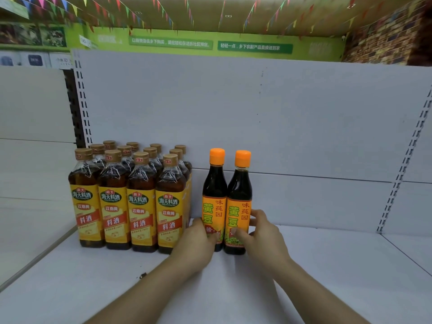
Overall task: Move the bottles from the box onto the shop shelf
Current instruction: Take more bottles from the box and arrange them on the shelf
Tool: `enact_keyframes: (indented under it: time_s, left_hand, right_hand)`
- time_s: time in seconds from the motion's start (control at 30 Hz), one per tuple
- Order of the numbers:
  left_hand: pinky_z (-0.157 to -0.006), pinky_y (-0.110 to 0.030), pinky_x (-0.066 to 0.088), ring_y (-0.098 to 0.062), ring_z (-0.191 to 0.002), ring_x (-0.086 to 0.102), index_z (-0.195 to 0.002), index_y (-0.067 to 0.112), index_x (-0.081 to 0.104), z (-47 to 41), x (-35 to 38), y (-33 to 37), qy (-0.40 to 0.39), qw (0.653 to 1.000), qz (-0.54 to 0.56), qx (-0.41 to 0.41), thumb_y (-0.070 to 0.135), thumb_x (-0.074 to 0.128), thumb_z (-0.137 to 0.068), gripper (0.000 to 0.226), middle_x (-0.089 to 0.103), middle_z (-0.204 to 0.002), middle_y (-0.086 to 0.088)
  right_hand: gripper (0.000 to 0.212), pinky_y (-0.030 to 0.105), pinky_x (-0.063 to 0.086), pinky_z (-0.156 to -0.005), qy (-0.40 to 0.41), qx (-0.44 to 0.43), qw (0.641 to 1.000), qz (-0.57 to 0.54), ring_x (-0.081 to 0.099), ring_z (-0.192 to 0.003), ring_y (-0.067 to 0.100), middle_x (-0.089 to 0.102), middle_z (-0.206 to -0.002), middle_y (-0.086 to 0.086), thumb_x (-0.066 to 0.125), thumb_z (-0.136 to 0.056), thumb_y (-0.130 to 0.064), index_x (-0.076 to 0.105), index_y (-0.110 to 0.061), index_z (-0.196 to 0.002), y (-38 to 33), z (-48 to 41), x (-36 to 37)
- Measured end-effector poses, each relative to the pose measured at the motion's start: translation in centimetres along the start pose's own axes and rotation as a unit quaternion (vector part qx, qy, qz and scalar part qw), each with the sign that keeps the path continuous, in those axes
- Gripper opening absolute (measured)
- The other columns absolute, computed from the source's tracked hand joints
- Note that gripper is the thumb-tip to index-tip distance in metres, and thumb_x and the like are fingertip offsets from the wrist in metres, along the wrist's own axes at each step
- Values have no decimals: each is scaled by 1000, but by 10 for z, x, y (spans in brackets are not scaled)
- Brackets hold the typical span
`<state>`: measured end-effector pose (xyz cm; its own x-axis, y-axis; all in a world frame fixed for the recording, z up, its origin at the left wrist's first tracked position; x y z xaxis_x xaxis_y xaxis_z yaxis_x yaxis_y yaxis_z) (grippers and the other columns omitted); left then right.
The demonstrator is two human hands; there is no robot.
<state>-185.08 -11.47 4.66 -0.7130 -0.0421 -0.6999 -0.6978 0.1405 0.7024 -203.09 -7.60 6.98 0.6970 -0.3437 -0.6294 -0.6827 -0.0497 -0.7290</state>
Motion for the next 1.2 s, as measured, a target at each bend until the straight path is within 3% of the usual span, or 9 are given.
enact_keyframes:
  time_s: [0.23,0.63,1.2]
  left_hand:
    - [-81,-32,47,-20,-98,60,-128,18,49,-21,8,5,12,998,44,-51,34,59,-101,33,66,-122,0]
    - [-95,-45,56,-31,-113,63,-130,19,44,-48,18,3,27,992,53,-114,26,67,-93,44,63,-127,-6]
    - [-96,-47,56,-34,-117,62,-135,14,40,-67,23,2,48,988,54,-137,22,66,-94,49,62,-131,-9]
  right_hand:
    - [57,38,59,-88,15,5,1000,9,70,-104,17,68,-128,-6,68,-96,-41,45,-27,-146,-1,-23,8]
    - [53,38,58,-91,17,12,1000,7,68,-108,18,69,-128,-8,66,-97,-42,48,-29,-145,0,-52,21]
    - [43,36,55,-86,27,17,999,-5,68,-105,18,69,-122,-9,65,-98,-40,51,-31,-137,3,-64,30]
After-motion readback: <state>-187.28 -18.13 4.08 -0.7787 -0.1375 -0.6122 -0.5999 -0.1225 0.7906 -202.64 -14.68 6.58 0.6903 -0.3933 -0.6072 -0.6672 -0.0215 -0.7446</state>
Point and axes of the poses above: each hand's wrist, its own z-axis away from the middle knuckle, its own x-axis out of the palm, y = z × x, the point moved 7 cm from there along -z, towards the middle knuckle
